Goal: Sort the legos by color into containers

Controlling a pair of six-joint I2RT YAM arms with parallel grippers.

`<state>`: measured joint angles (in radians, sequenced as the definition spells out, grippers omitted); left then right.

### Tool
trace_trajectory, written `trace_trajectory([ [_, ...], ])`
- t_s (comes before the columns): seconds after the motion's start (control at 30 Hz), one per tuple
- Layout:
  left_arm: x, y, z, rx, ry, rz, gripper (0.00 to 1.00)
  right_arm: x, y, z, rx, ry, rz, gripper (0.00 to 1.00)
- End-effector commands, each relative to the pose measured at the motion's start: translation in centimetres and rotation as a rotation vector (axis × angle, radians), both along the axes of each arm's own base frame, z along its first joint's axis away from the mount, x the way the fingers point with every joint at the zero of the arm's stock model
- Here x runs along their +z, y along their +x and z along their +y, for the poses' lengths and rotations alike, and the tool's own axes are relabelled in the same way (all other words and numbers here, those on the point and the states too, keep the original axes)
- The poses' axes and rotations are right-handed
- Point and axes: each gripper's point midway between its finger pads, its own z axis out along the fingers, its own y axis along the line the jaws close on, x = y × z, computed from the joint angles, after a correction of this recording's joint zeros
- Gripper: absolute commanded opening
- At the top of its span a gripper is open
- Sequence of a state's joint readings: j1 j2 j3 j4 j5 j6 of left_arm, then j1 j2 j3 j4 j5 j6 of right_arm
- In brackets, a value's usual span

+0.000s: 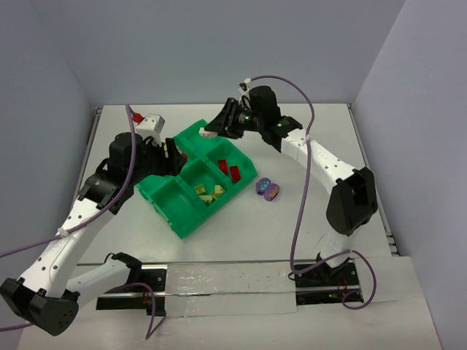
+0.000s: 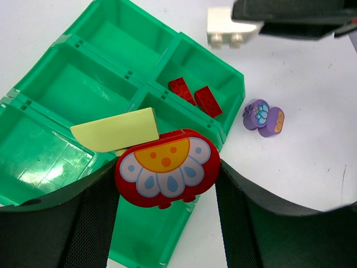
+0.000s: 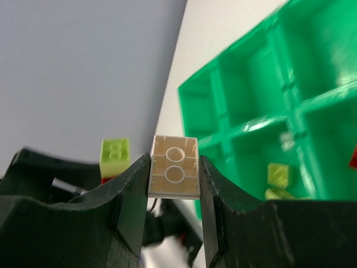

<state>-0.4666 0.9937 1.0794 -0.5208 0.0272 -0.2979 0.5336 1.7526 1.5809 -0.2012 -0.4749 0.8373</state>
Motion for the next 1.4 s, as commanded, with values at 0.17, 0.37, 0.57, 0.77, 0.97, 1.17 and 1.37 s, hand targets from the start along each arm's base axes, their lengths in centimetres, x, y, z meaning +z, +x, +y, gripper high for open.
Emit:
trace_trajectory([
  [0.17, -0.3, 1.6, 0.7, 0.081, -0.003, 0.0, 0.0, -4.2, 7.4, -0.5, -0.151, -0.294, -0.083, 0.0],
  [0.37, -0.3, 1.7, 1.1, 0.103, -0.005, 0.001, 0.0, -6.3, 10.0, 1.1, -0.147, -0.334, -0.079, 0.0],
  [0.57, -0.6, 1.8, 1.4, 0.128, -0.01, 0.017, 0.0, -9.6, 11.2, 3.1, -0.106, -0.356, -0.046, 0.07],
  [0.77, -0.9, 1.9, 1.1, 0.151, -0.042, 0.05, 0.0, -10.7, 12.2, 4.4, -0.093, -0.342, -0.042, 0.22],
  [0.97, -0.3, 1.5, -0.1, 0.134, -0.143, 0.066, 0.0, -10.3, 11.9, 5.1, -0.091, -0.334, -0.064, 0.72],
  [1.17, 0.5, 1.0, -0.7, 0.066, -0.141, 0.039, 0.0, -6.4, 11.1, 4.6, -0.09, -0.32, -0.12, 0.73],
  [1.37, 2.4, -3.1, -5.0, -0.34, -0.186, -0.045, 0.0, -3.2, 7.8, 0.8, -0.089, -0.329, -0.131, 0.74],
])
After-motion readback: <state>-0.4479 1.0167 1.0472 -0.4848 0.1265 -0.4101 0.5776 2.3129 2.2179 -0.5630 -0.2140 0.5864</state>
